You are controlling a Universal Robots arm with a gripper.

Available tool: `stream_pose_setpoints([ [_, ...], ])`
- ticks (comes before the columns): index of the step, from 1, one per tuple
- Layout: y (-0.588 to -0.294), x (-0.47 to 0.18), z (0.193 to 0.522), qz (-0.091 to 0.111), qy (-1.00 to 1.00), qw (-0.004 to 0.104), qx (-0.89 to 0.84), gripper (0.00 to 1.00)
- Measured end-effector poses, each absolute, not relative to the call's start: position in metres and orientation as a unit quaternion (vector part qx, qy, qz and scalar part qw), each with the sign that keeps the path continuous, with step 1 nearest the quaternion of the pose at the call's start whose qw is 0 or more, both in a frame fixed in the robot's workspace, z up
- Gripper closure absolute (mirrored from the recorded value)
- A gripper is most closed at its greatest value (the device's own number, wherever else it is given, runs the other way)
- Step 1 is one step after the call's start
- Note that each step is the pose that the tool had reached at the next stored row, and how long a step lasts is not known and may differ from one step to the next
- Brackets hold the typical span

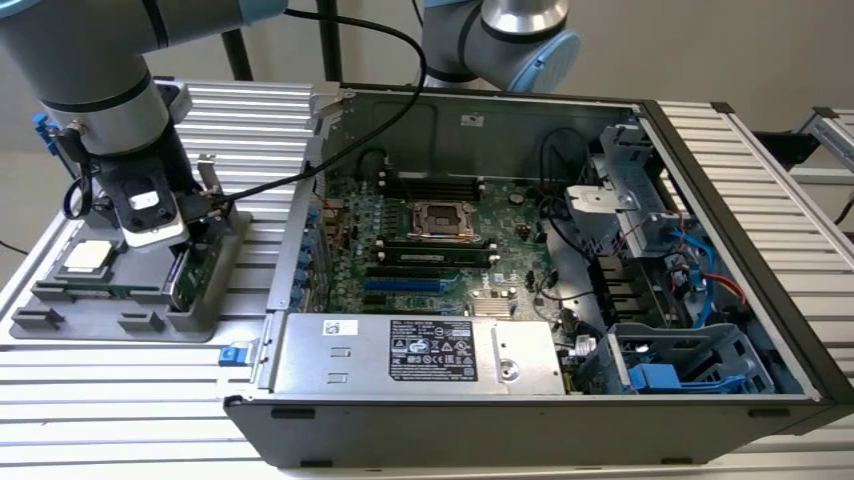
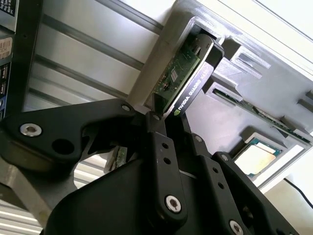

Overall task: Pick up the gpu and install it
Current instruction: 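Pick up the gpu and move the gpu toward the slot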

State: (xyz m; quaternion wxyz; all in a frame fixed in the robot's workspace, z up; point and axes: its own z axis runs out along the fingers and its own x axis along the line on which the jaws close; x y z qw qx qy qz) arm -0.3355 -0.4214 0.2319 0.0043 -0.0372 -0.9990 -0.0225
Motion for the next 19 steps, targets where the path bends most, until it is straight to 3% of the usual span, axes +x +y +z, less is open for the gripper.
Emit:
stream_pose_setpoints([
  [19,-0.4213,-0.3354,0.2331,-0.023,-0.999,0.004,-0.037,1.00],
])
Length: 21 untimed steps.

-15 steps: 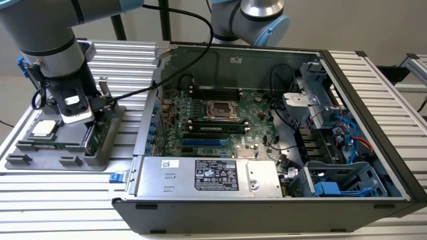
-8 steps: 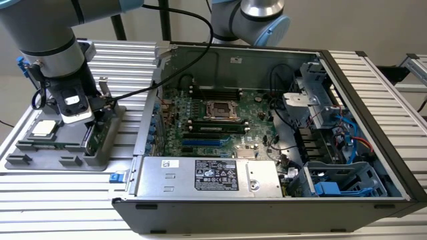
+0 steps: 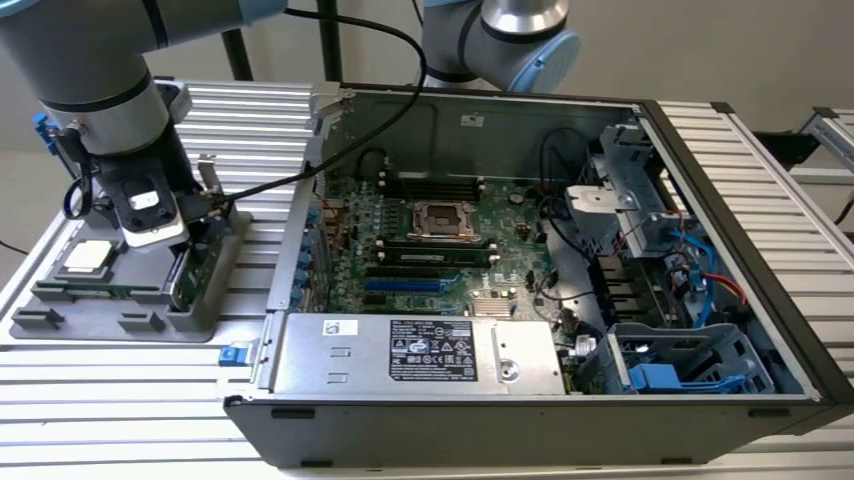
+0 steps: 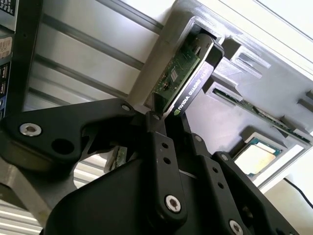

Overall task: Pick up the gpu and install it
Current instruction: 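Pick up the gpu and move the gpu toward the slot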

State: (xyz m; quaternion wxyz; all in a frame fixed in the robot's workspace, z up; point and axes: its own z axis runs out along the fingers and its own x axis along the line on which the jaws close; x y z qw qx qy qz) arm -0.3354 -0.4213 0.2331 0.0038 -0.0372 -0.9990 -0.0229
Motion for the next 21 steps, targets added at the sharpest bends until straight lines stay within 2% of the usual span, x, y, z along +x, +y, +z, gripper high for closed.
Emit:
stream_pose_setpoints([
  [21,-0.421,-0.335,0.252,-0.023,-0.999,0.004,-0.037,1.00],
])
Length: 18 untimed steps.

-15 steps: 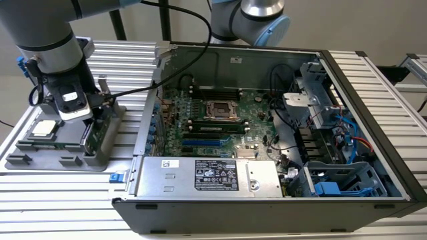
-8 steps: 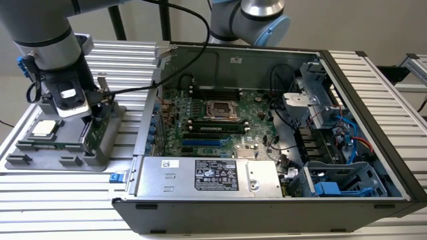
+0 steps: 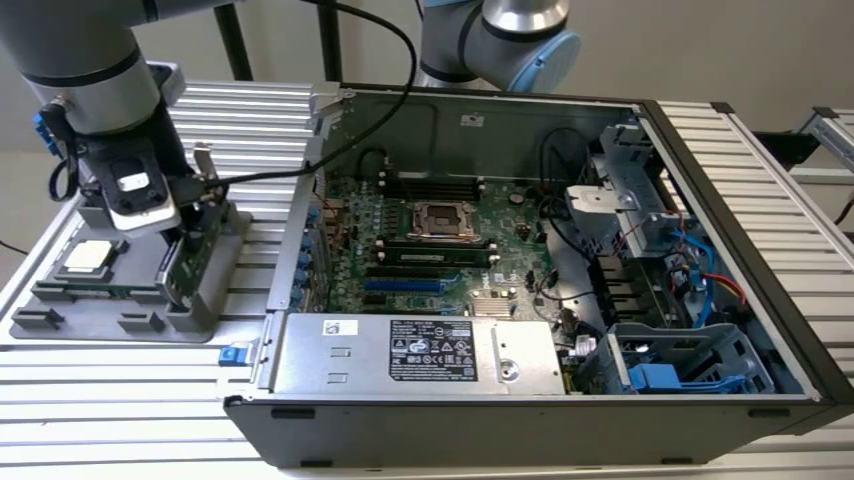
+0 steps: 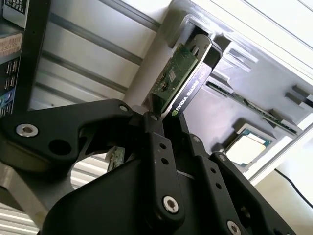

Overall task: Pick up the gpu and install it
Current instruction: 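Pick up the gpu and move the gpu toward the slot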

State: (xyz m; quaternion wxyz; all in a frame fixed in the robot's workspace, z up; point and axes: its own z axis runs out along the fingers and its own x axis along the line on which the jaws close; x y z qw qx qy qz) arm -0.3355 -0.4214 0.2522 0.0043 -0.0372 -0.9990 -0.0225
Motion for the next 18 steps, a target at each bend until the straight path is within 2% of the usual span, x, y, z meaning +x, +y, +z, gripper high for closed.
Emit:
stream_pose_setpoints([
  [18,-0.421,-0.335,0.267,-0.023,-0.999,0.004,-0.037,1.00],
])
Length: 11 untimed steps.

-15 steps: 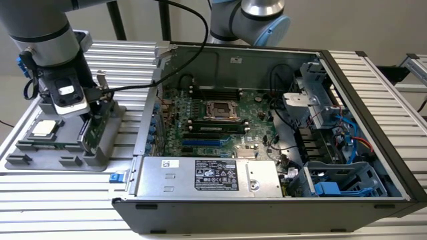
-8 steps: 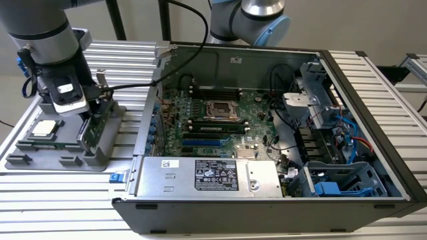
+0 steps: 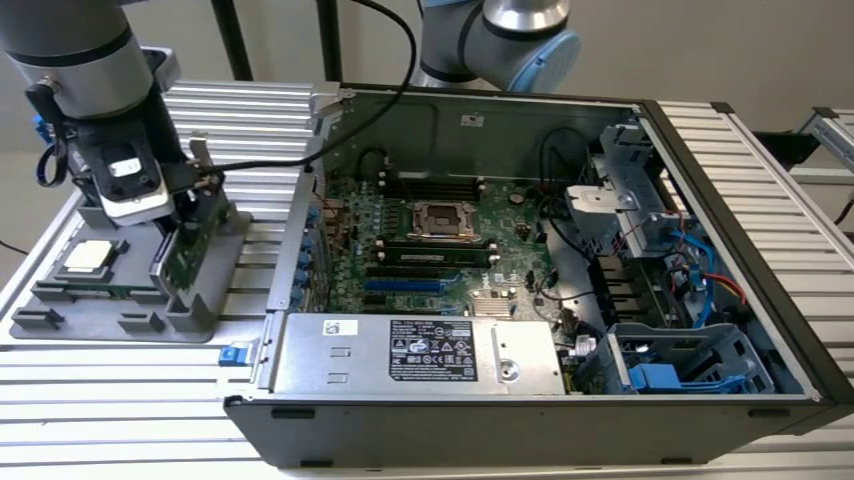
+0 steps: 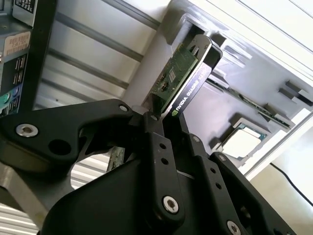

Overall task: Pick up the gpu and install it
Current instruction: 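Pick up the gpu and move the gpu toward the slot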

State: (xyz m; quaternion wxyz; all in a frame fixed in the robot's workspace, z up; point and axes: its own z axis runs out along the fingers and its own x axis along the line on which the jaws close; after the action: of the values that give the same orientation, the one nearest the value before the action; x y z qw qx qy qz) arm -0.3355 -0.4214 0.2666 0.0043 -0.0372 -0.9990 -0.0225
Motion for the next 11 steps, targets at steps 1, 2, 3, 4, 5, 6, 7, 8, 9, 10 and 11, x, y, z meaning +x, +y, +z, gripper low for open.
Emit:
stream_pose_setpoints([
  [1,-0.4214,-0.3355,0.2676,-0.023,-0.999,0.004,-0.037,1.00],
  [2,-0.4214,-0.3355,0.2686,-0.023,-0.999,0.004,-0.037,1.00],
  [3,-0.4214,-0.3355,0.2693,-0.023,-0.999,0.004,-0.037,1.00],
  [4,-0.4214,-0.3355,0.2699,-0.023,-0.999,0.004,-0.037,1.00],
  [5,-0.4214,-0.3355,0.2704,-0.023,-0.999,0.004,-0.037,1.00],
  [6,-0.4214,-0.3355,0.2709,-0.023,-0.999,0.004,-0.037,1.00],
  [7,-0.4214,-0.3355,0.2713,-0.023,-0.999,0.004,-0.037,1.00],
  [8,-0.4214,-0.3355,0.2721,-0.023,-0.999,0.004,-0.037,1.00],
  [9,-0.4214,-0.3355,0.2728,-0.023,-0.999,0.004,-0.037,1.00],
  [10,-0.4214,-0.3355,0.2737,-0.023,-0.999,0.004,-0.037,1.00],
  [11,-0.4214,-0.3355,0.2746,-0.023,-0.999,0.004,-0.037,1.00],
])
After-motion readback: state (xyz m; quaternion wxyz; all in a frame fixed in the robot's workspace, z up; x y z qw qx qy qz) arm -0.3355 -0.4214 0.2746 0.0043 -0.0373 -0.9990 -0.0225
